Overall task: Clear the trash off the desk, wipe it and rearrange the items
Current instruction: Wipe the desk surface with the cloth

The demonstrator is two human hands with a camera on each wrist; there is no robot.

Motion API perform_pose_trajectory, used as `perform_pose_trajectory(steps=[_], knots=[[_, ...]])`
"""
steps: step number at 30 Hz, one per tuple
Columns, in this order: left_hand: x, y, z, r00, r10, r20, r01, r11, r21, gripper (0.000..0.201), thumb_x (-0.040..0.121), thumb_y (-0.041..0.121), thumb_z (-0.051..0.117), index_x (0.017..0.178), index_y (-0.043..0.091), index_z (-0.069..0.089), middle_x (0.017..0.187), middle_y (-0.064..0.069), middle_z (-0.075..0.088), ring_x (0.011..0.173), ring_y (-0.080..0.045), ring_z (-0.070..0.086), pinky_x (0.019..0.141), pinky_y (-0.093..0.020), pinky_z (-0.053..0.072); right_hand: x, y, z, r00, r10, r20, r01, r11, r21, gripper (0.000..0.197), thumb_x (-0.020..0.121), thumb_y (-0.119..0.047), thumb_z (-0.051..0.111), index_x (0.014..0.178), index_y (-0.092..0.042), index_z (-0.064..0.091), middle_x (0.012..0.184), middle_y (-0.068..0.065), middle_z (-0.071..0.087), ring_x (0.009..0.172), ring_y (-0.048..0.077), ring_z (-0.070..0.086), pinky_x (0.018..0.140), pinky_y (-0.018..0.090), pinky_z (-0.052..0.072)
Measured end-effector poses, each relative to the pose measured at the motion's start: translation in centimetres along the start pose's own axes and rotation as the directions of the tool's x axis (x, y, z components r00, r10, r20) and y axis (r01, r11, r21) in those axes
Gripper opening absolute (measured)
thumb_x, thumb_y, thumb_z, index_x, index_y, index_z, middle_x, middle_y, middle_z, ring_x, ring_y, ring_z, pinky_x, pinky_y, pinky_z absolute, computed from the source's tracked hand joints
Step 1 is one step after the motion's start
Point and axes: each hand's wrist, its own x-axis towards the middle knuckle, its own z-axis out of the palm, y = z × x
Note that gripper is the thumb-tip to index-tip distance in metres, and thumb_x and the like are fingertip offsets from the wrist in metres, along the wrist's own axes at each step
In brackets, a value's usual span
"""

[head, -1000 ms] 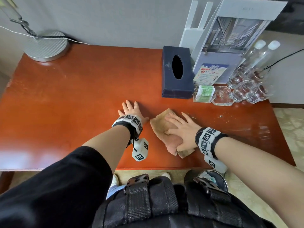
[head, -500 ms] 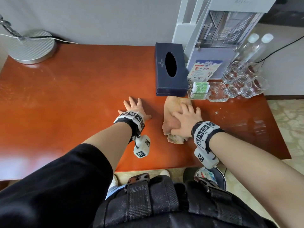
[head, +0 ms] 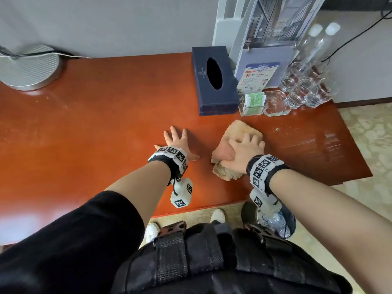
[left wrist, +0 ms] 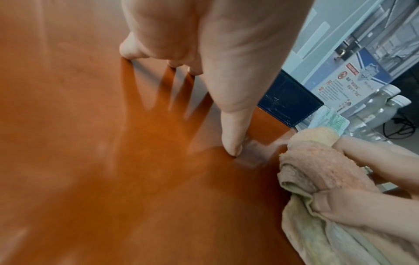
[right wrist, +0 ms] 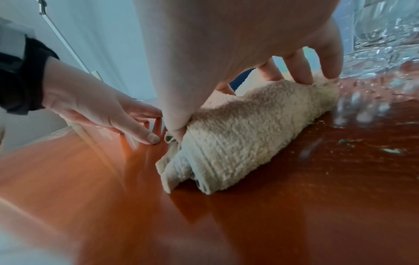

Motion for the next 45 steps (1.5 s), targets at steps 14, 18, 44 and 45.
perform_pose_trajectory(steps=[14,18,44,45], knots=[[-1.9,-0.5,2.1,0.996,0.090,0.017,-0.092,0.986,0.138,0.114,0.074,0.064,0.064,0.149,0.025,-0.013,0.154,-0.008,-0.027,0.143,-0.035,-0.020,0.108,-0.069,0.008,-5.1,0.5,2.9,0.988,-0.152,-0.005,0.149,0.975,-0.164,0.073,0.071,-0.074,0.044,0.132,-0.035,0.036,0.144,0.018,0.025,0.126,0.040,0.027,0.104,0.057,0.022],[-1.7,-0.1,2.4,0.997,0.071,-0.009,-0.069,0.987,0.146,0.116,0.072,0.070,0.060,0.149,0.025,-0.014,0.154,-0.010,-0.027,0.142,-0.038,-0.019,0.109,-0.069,0.006,-5.4,1.6,3.0,0.968,-0.244,0.059,0.251,0.943,-0.219,0.075,0.069,-0.067,0.051,0.135,-0.035,0.034,0.154,0.021,0.008,0.138,0.046,0.009,0.111,0.061,0.010],[0.9,8.4,1.3,0.978,-0.189,-0.086,0.183,0.980,-0.080,0.117,0.071,0.072,0.060,0.150,0.022,-0.010,0.156,-0.006,-0.022,0.144,-0.029,-0.017,0.110,-0.066,0.009,2.7,11.6,-0.2,0.736,-0.668,0.108,0.641,0.638,-0.426,0.077,0.069,-0.065,0.054,0.139,-0.038,0.037,0.159,0.010,-0.004,0.145,0.029,-0.008,0.112,0.062,-0.008],[0.8,8.5,1.4,0.977,-0.197,-0.083,0.189,0.978,-0.089,0.116,0.071,0.071,0.060,0.150,0.022,-0.009,0.156,-0.005,-0.022,0.144,-0.030,-0.017,0.110,-0.066,0.009,3.0,11.8,-0.4,0.744,-0.661,0.100,0.633,0.648,-0.424,0.076,0.069,-0.066,0.053,0.139,-0.039,0.037,0.159,0.010,-0.002,0.145,0.030,-0.007,0.111,0.063,-0.005]])
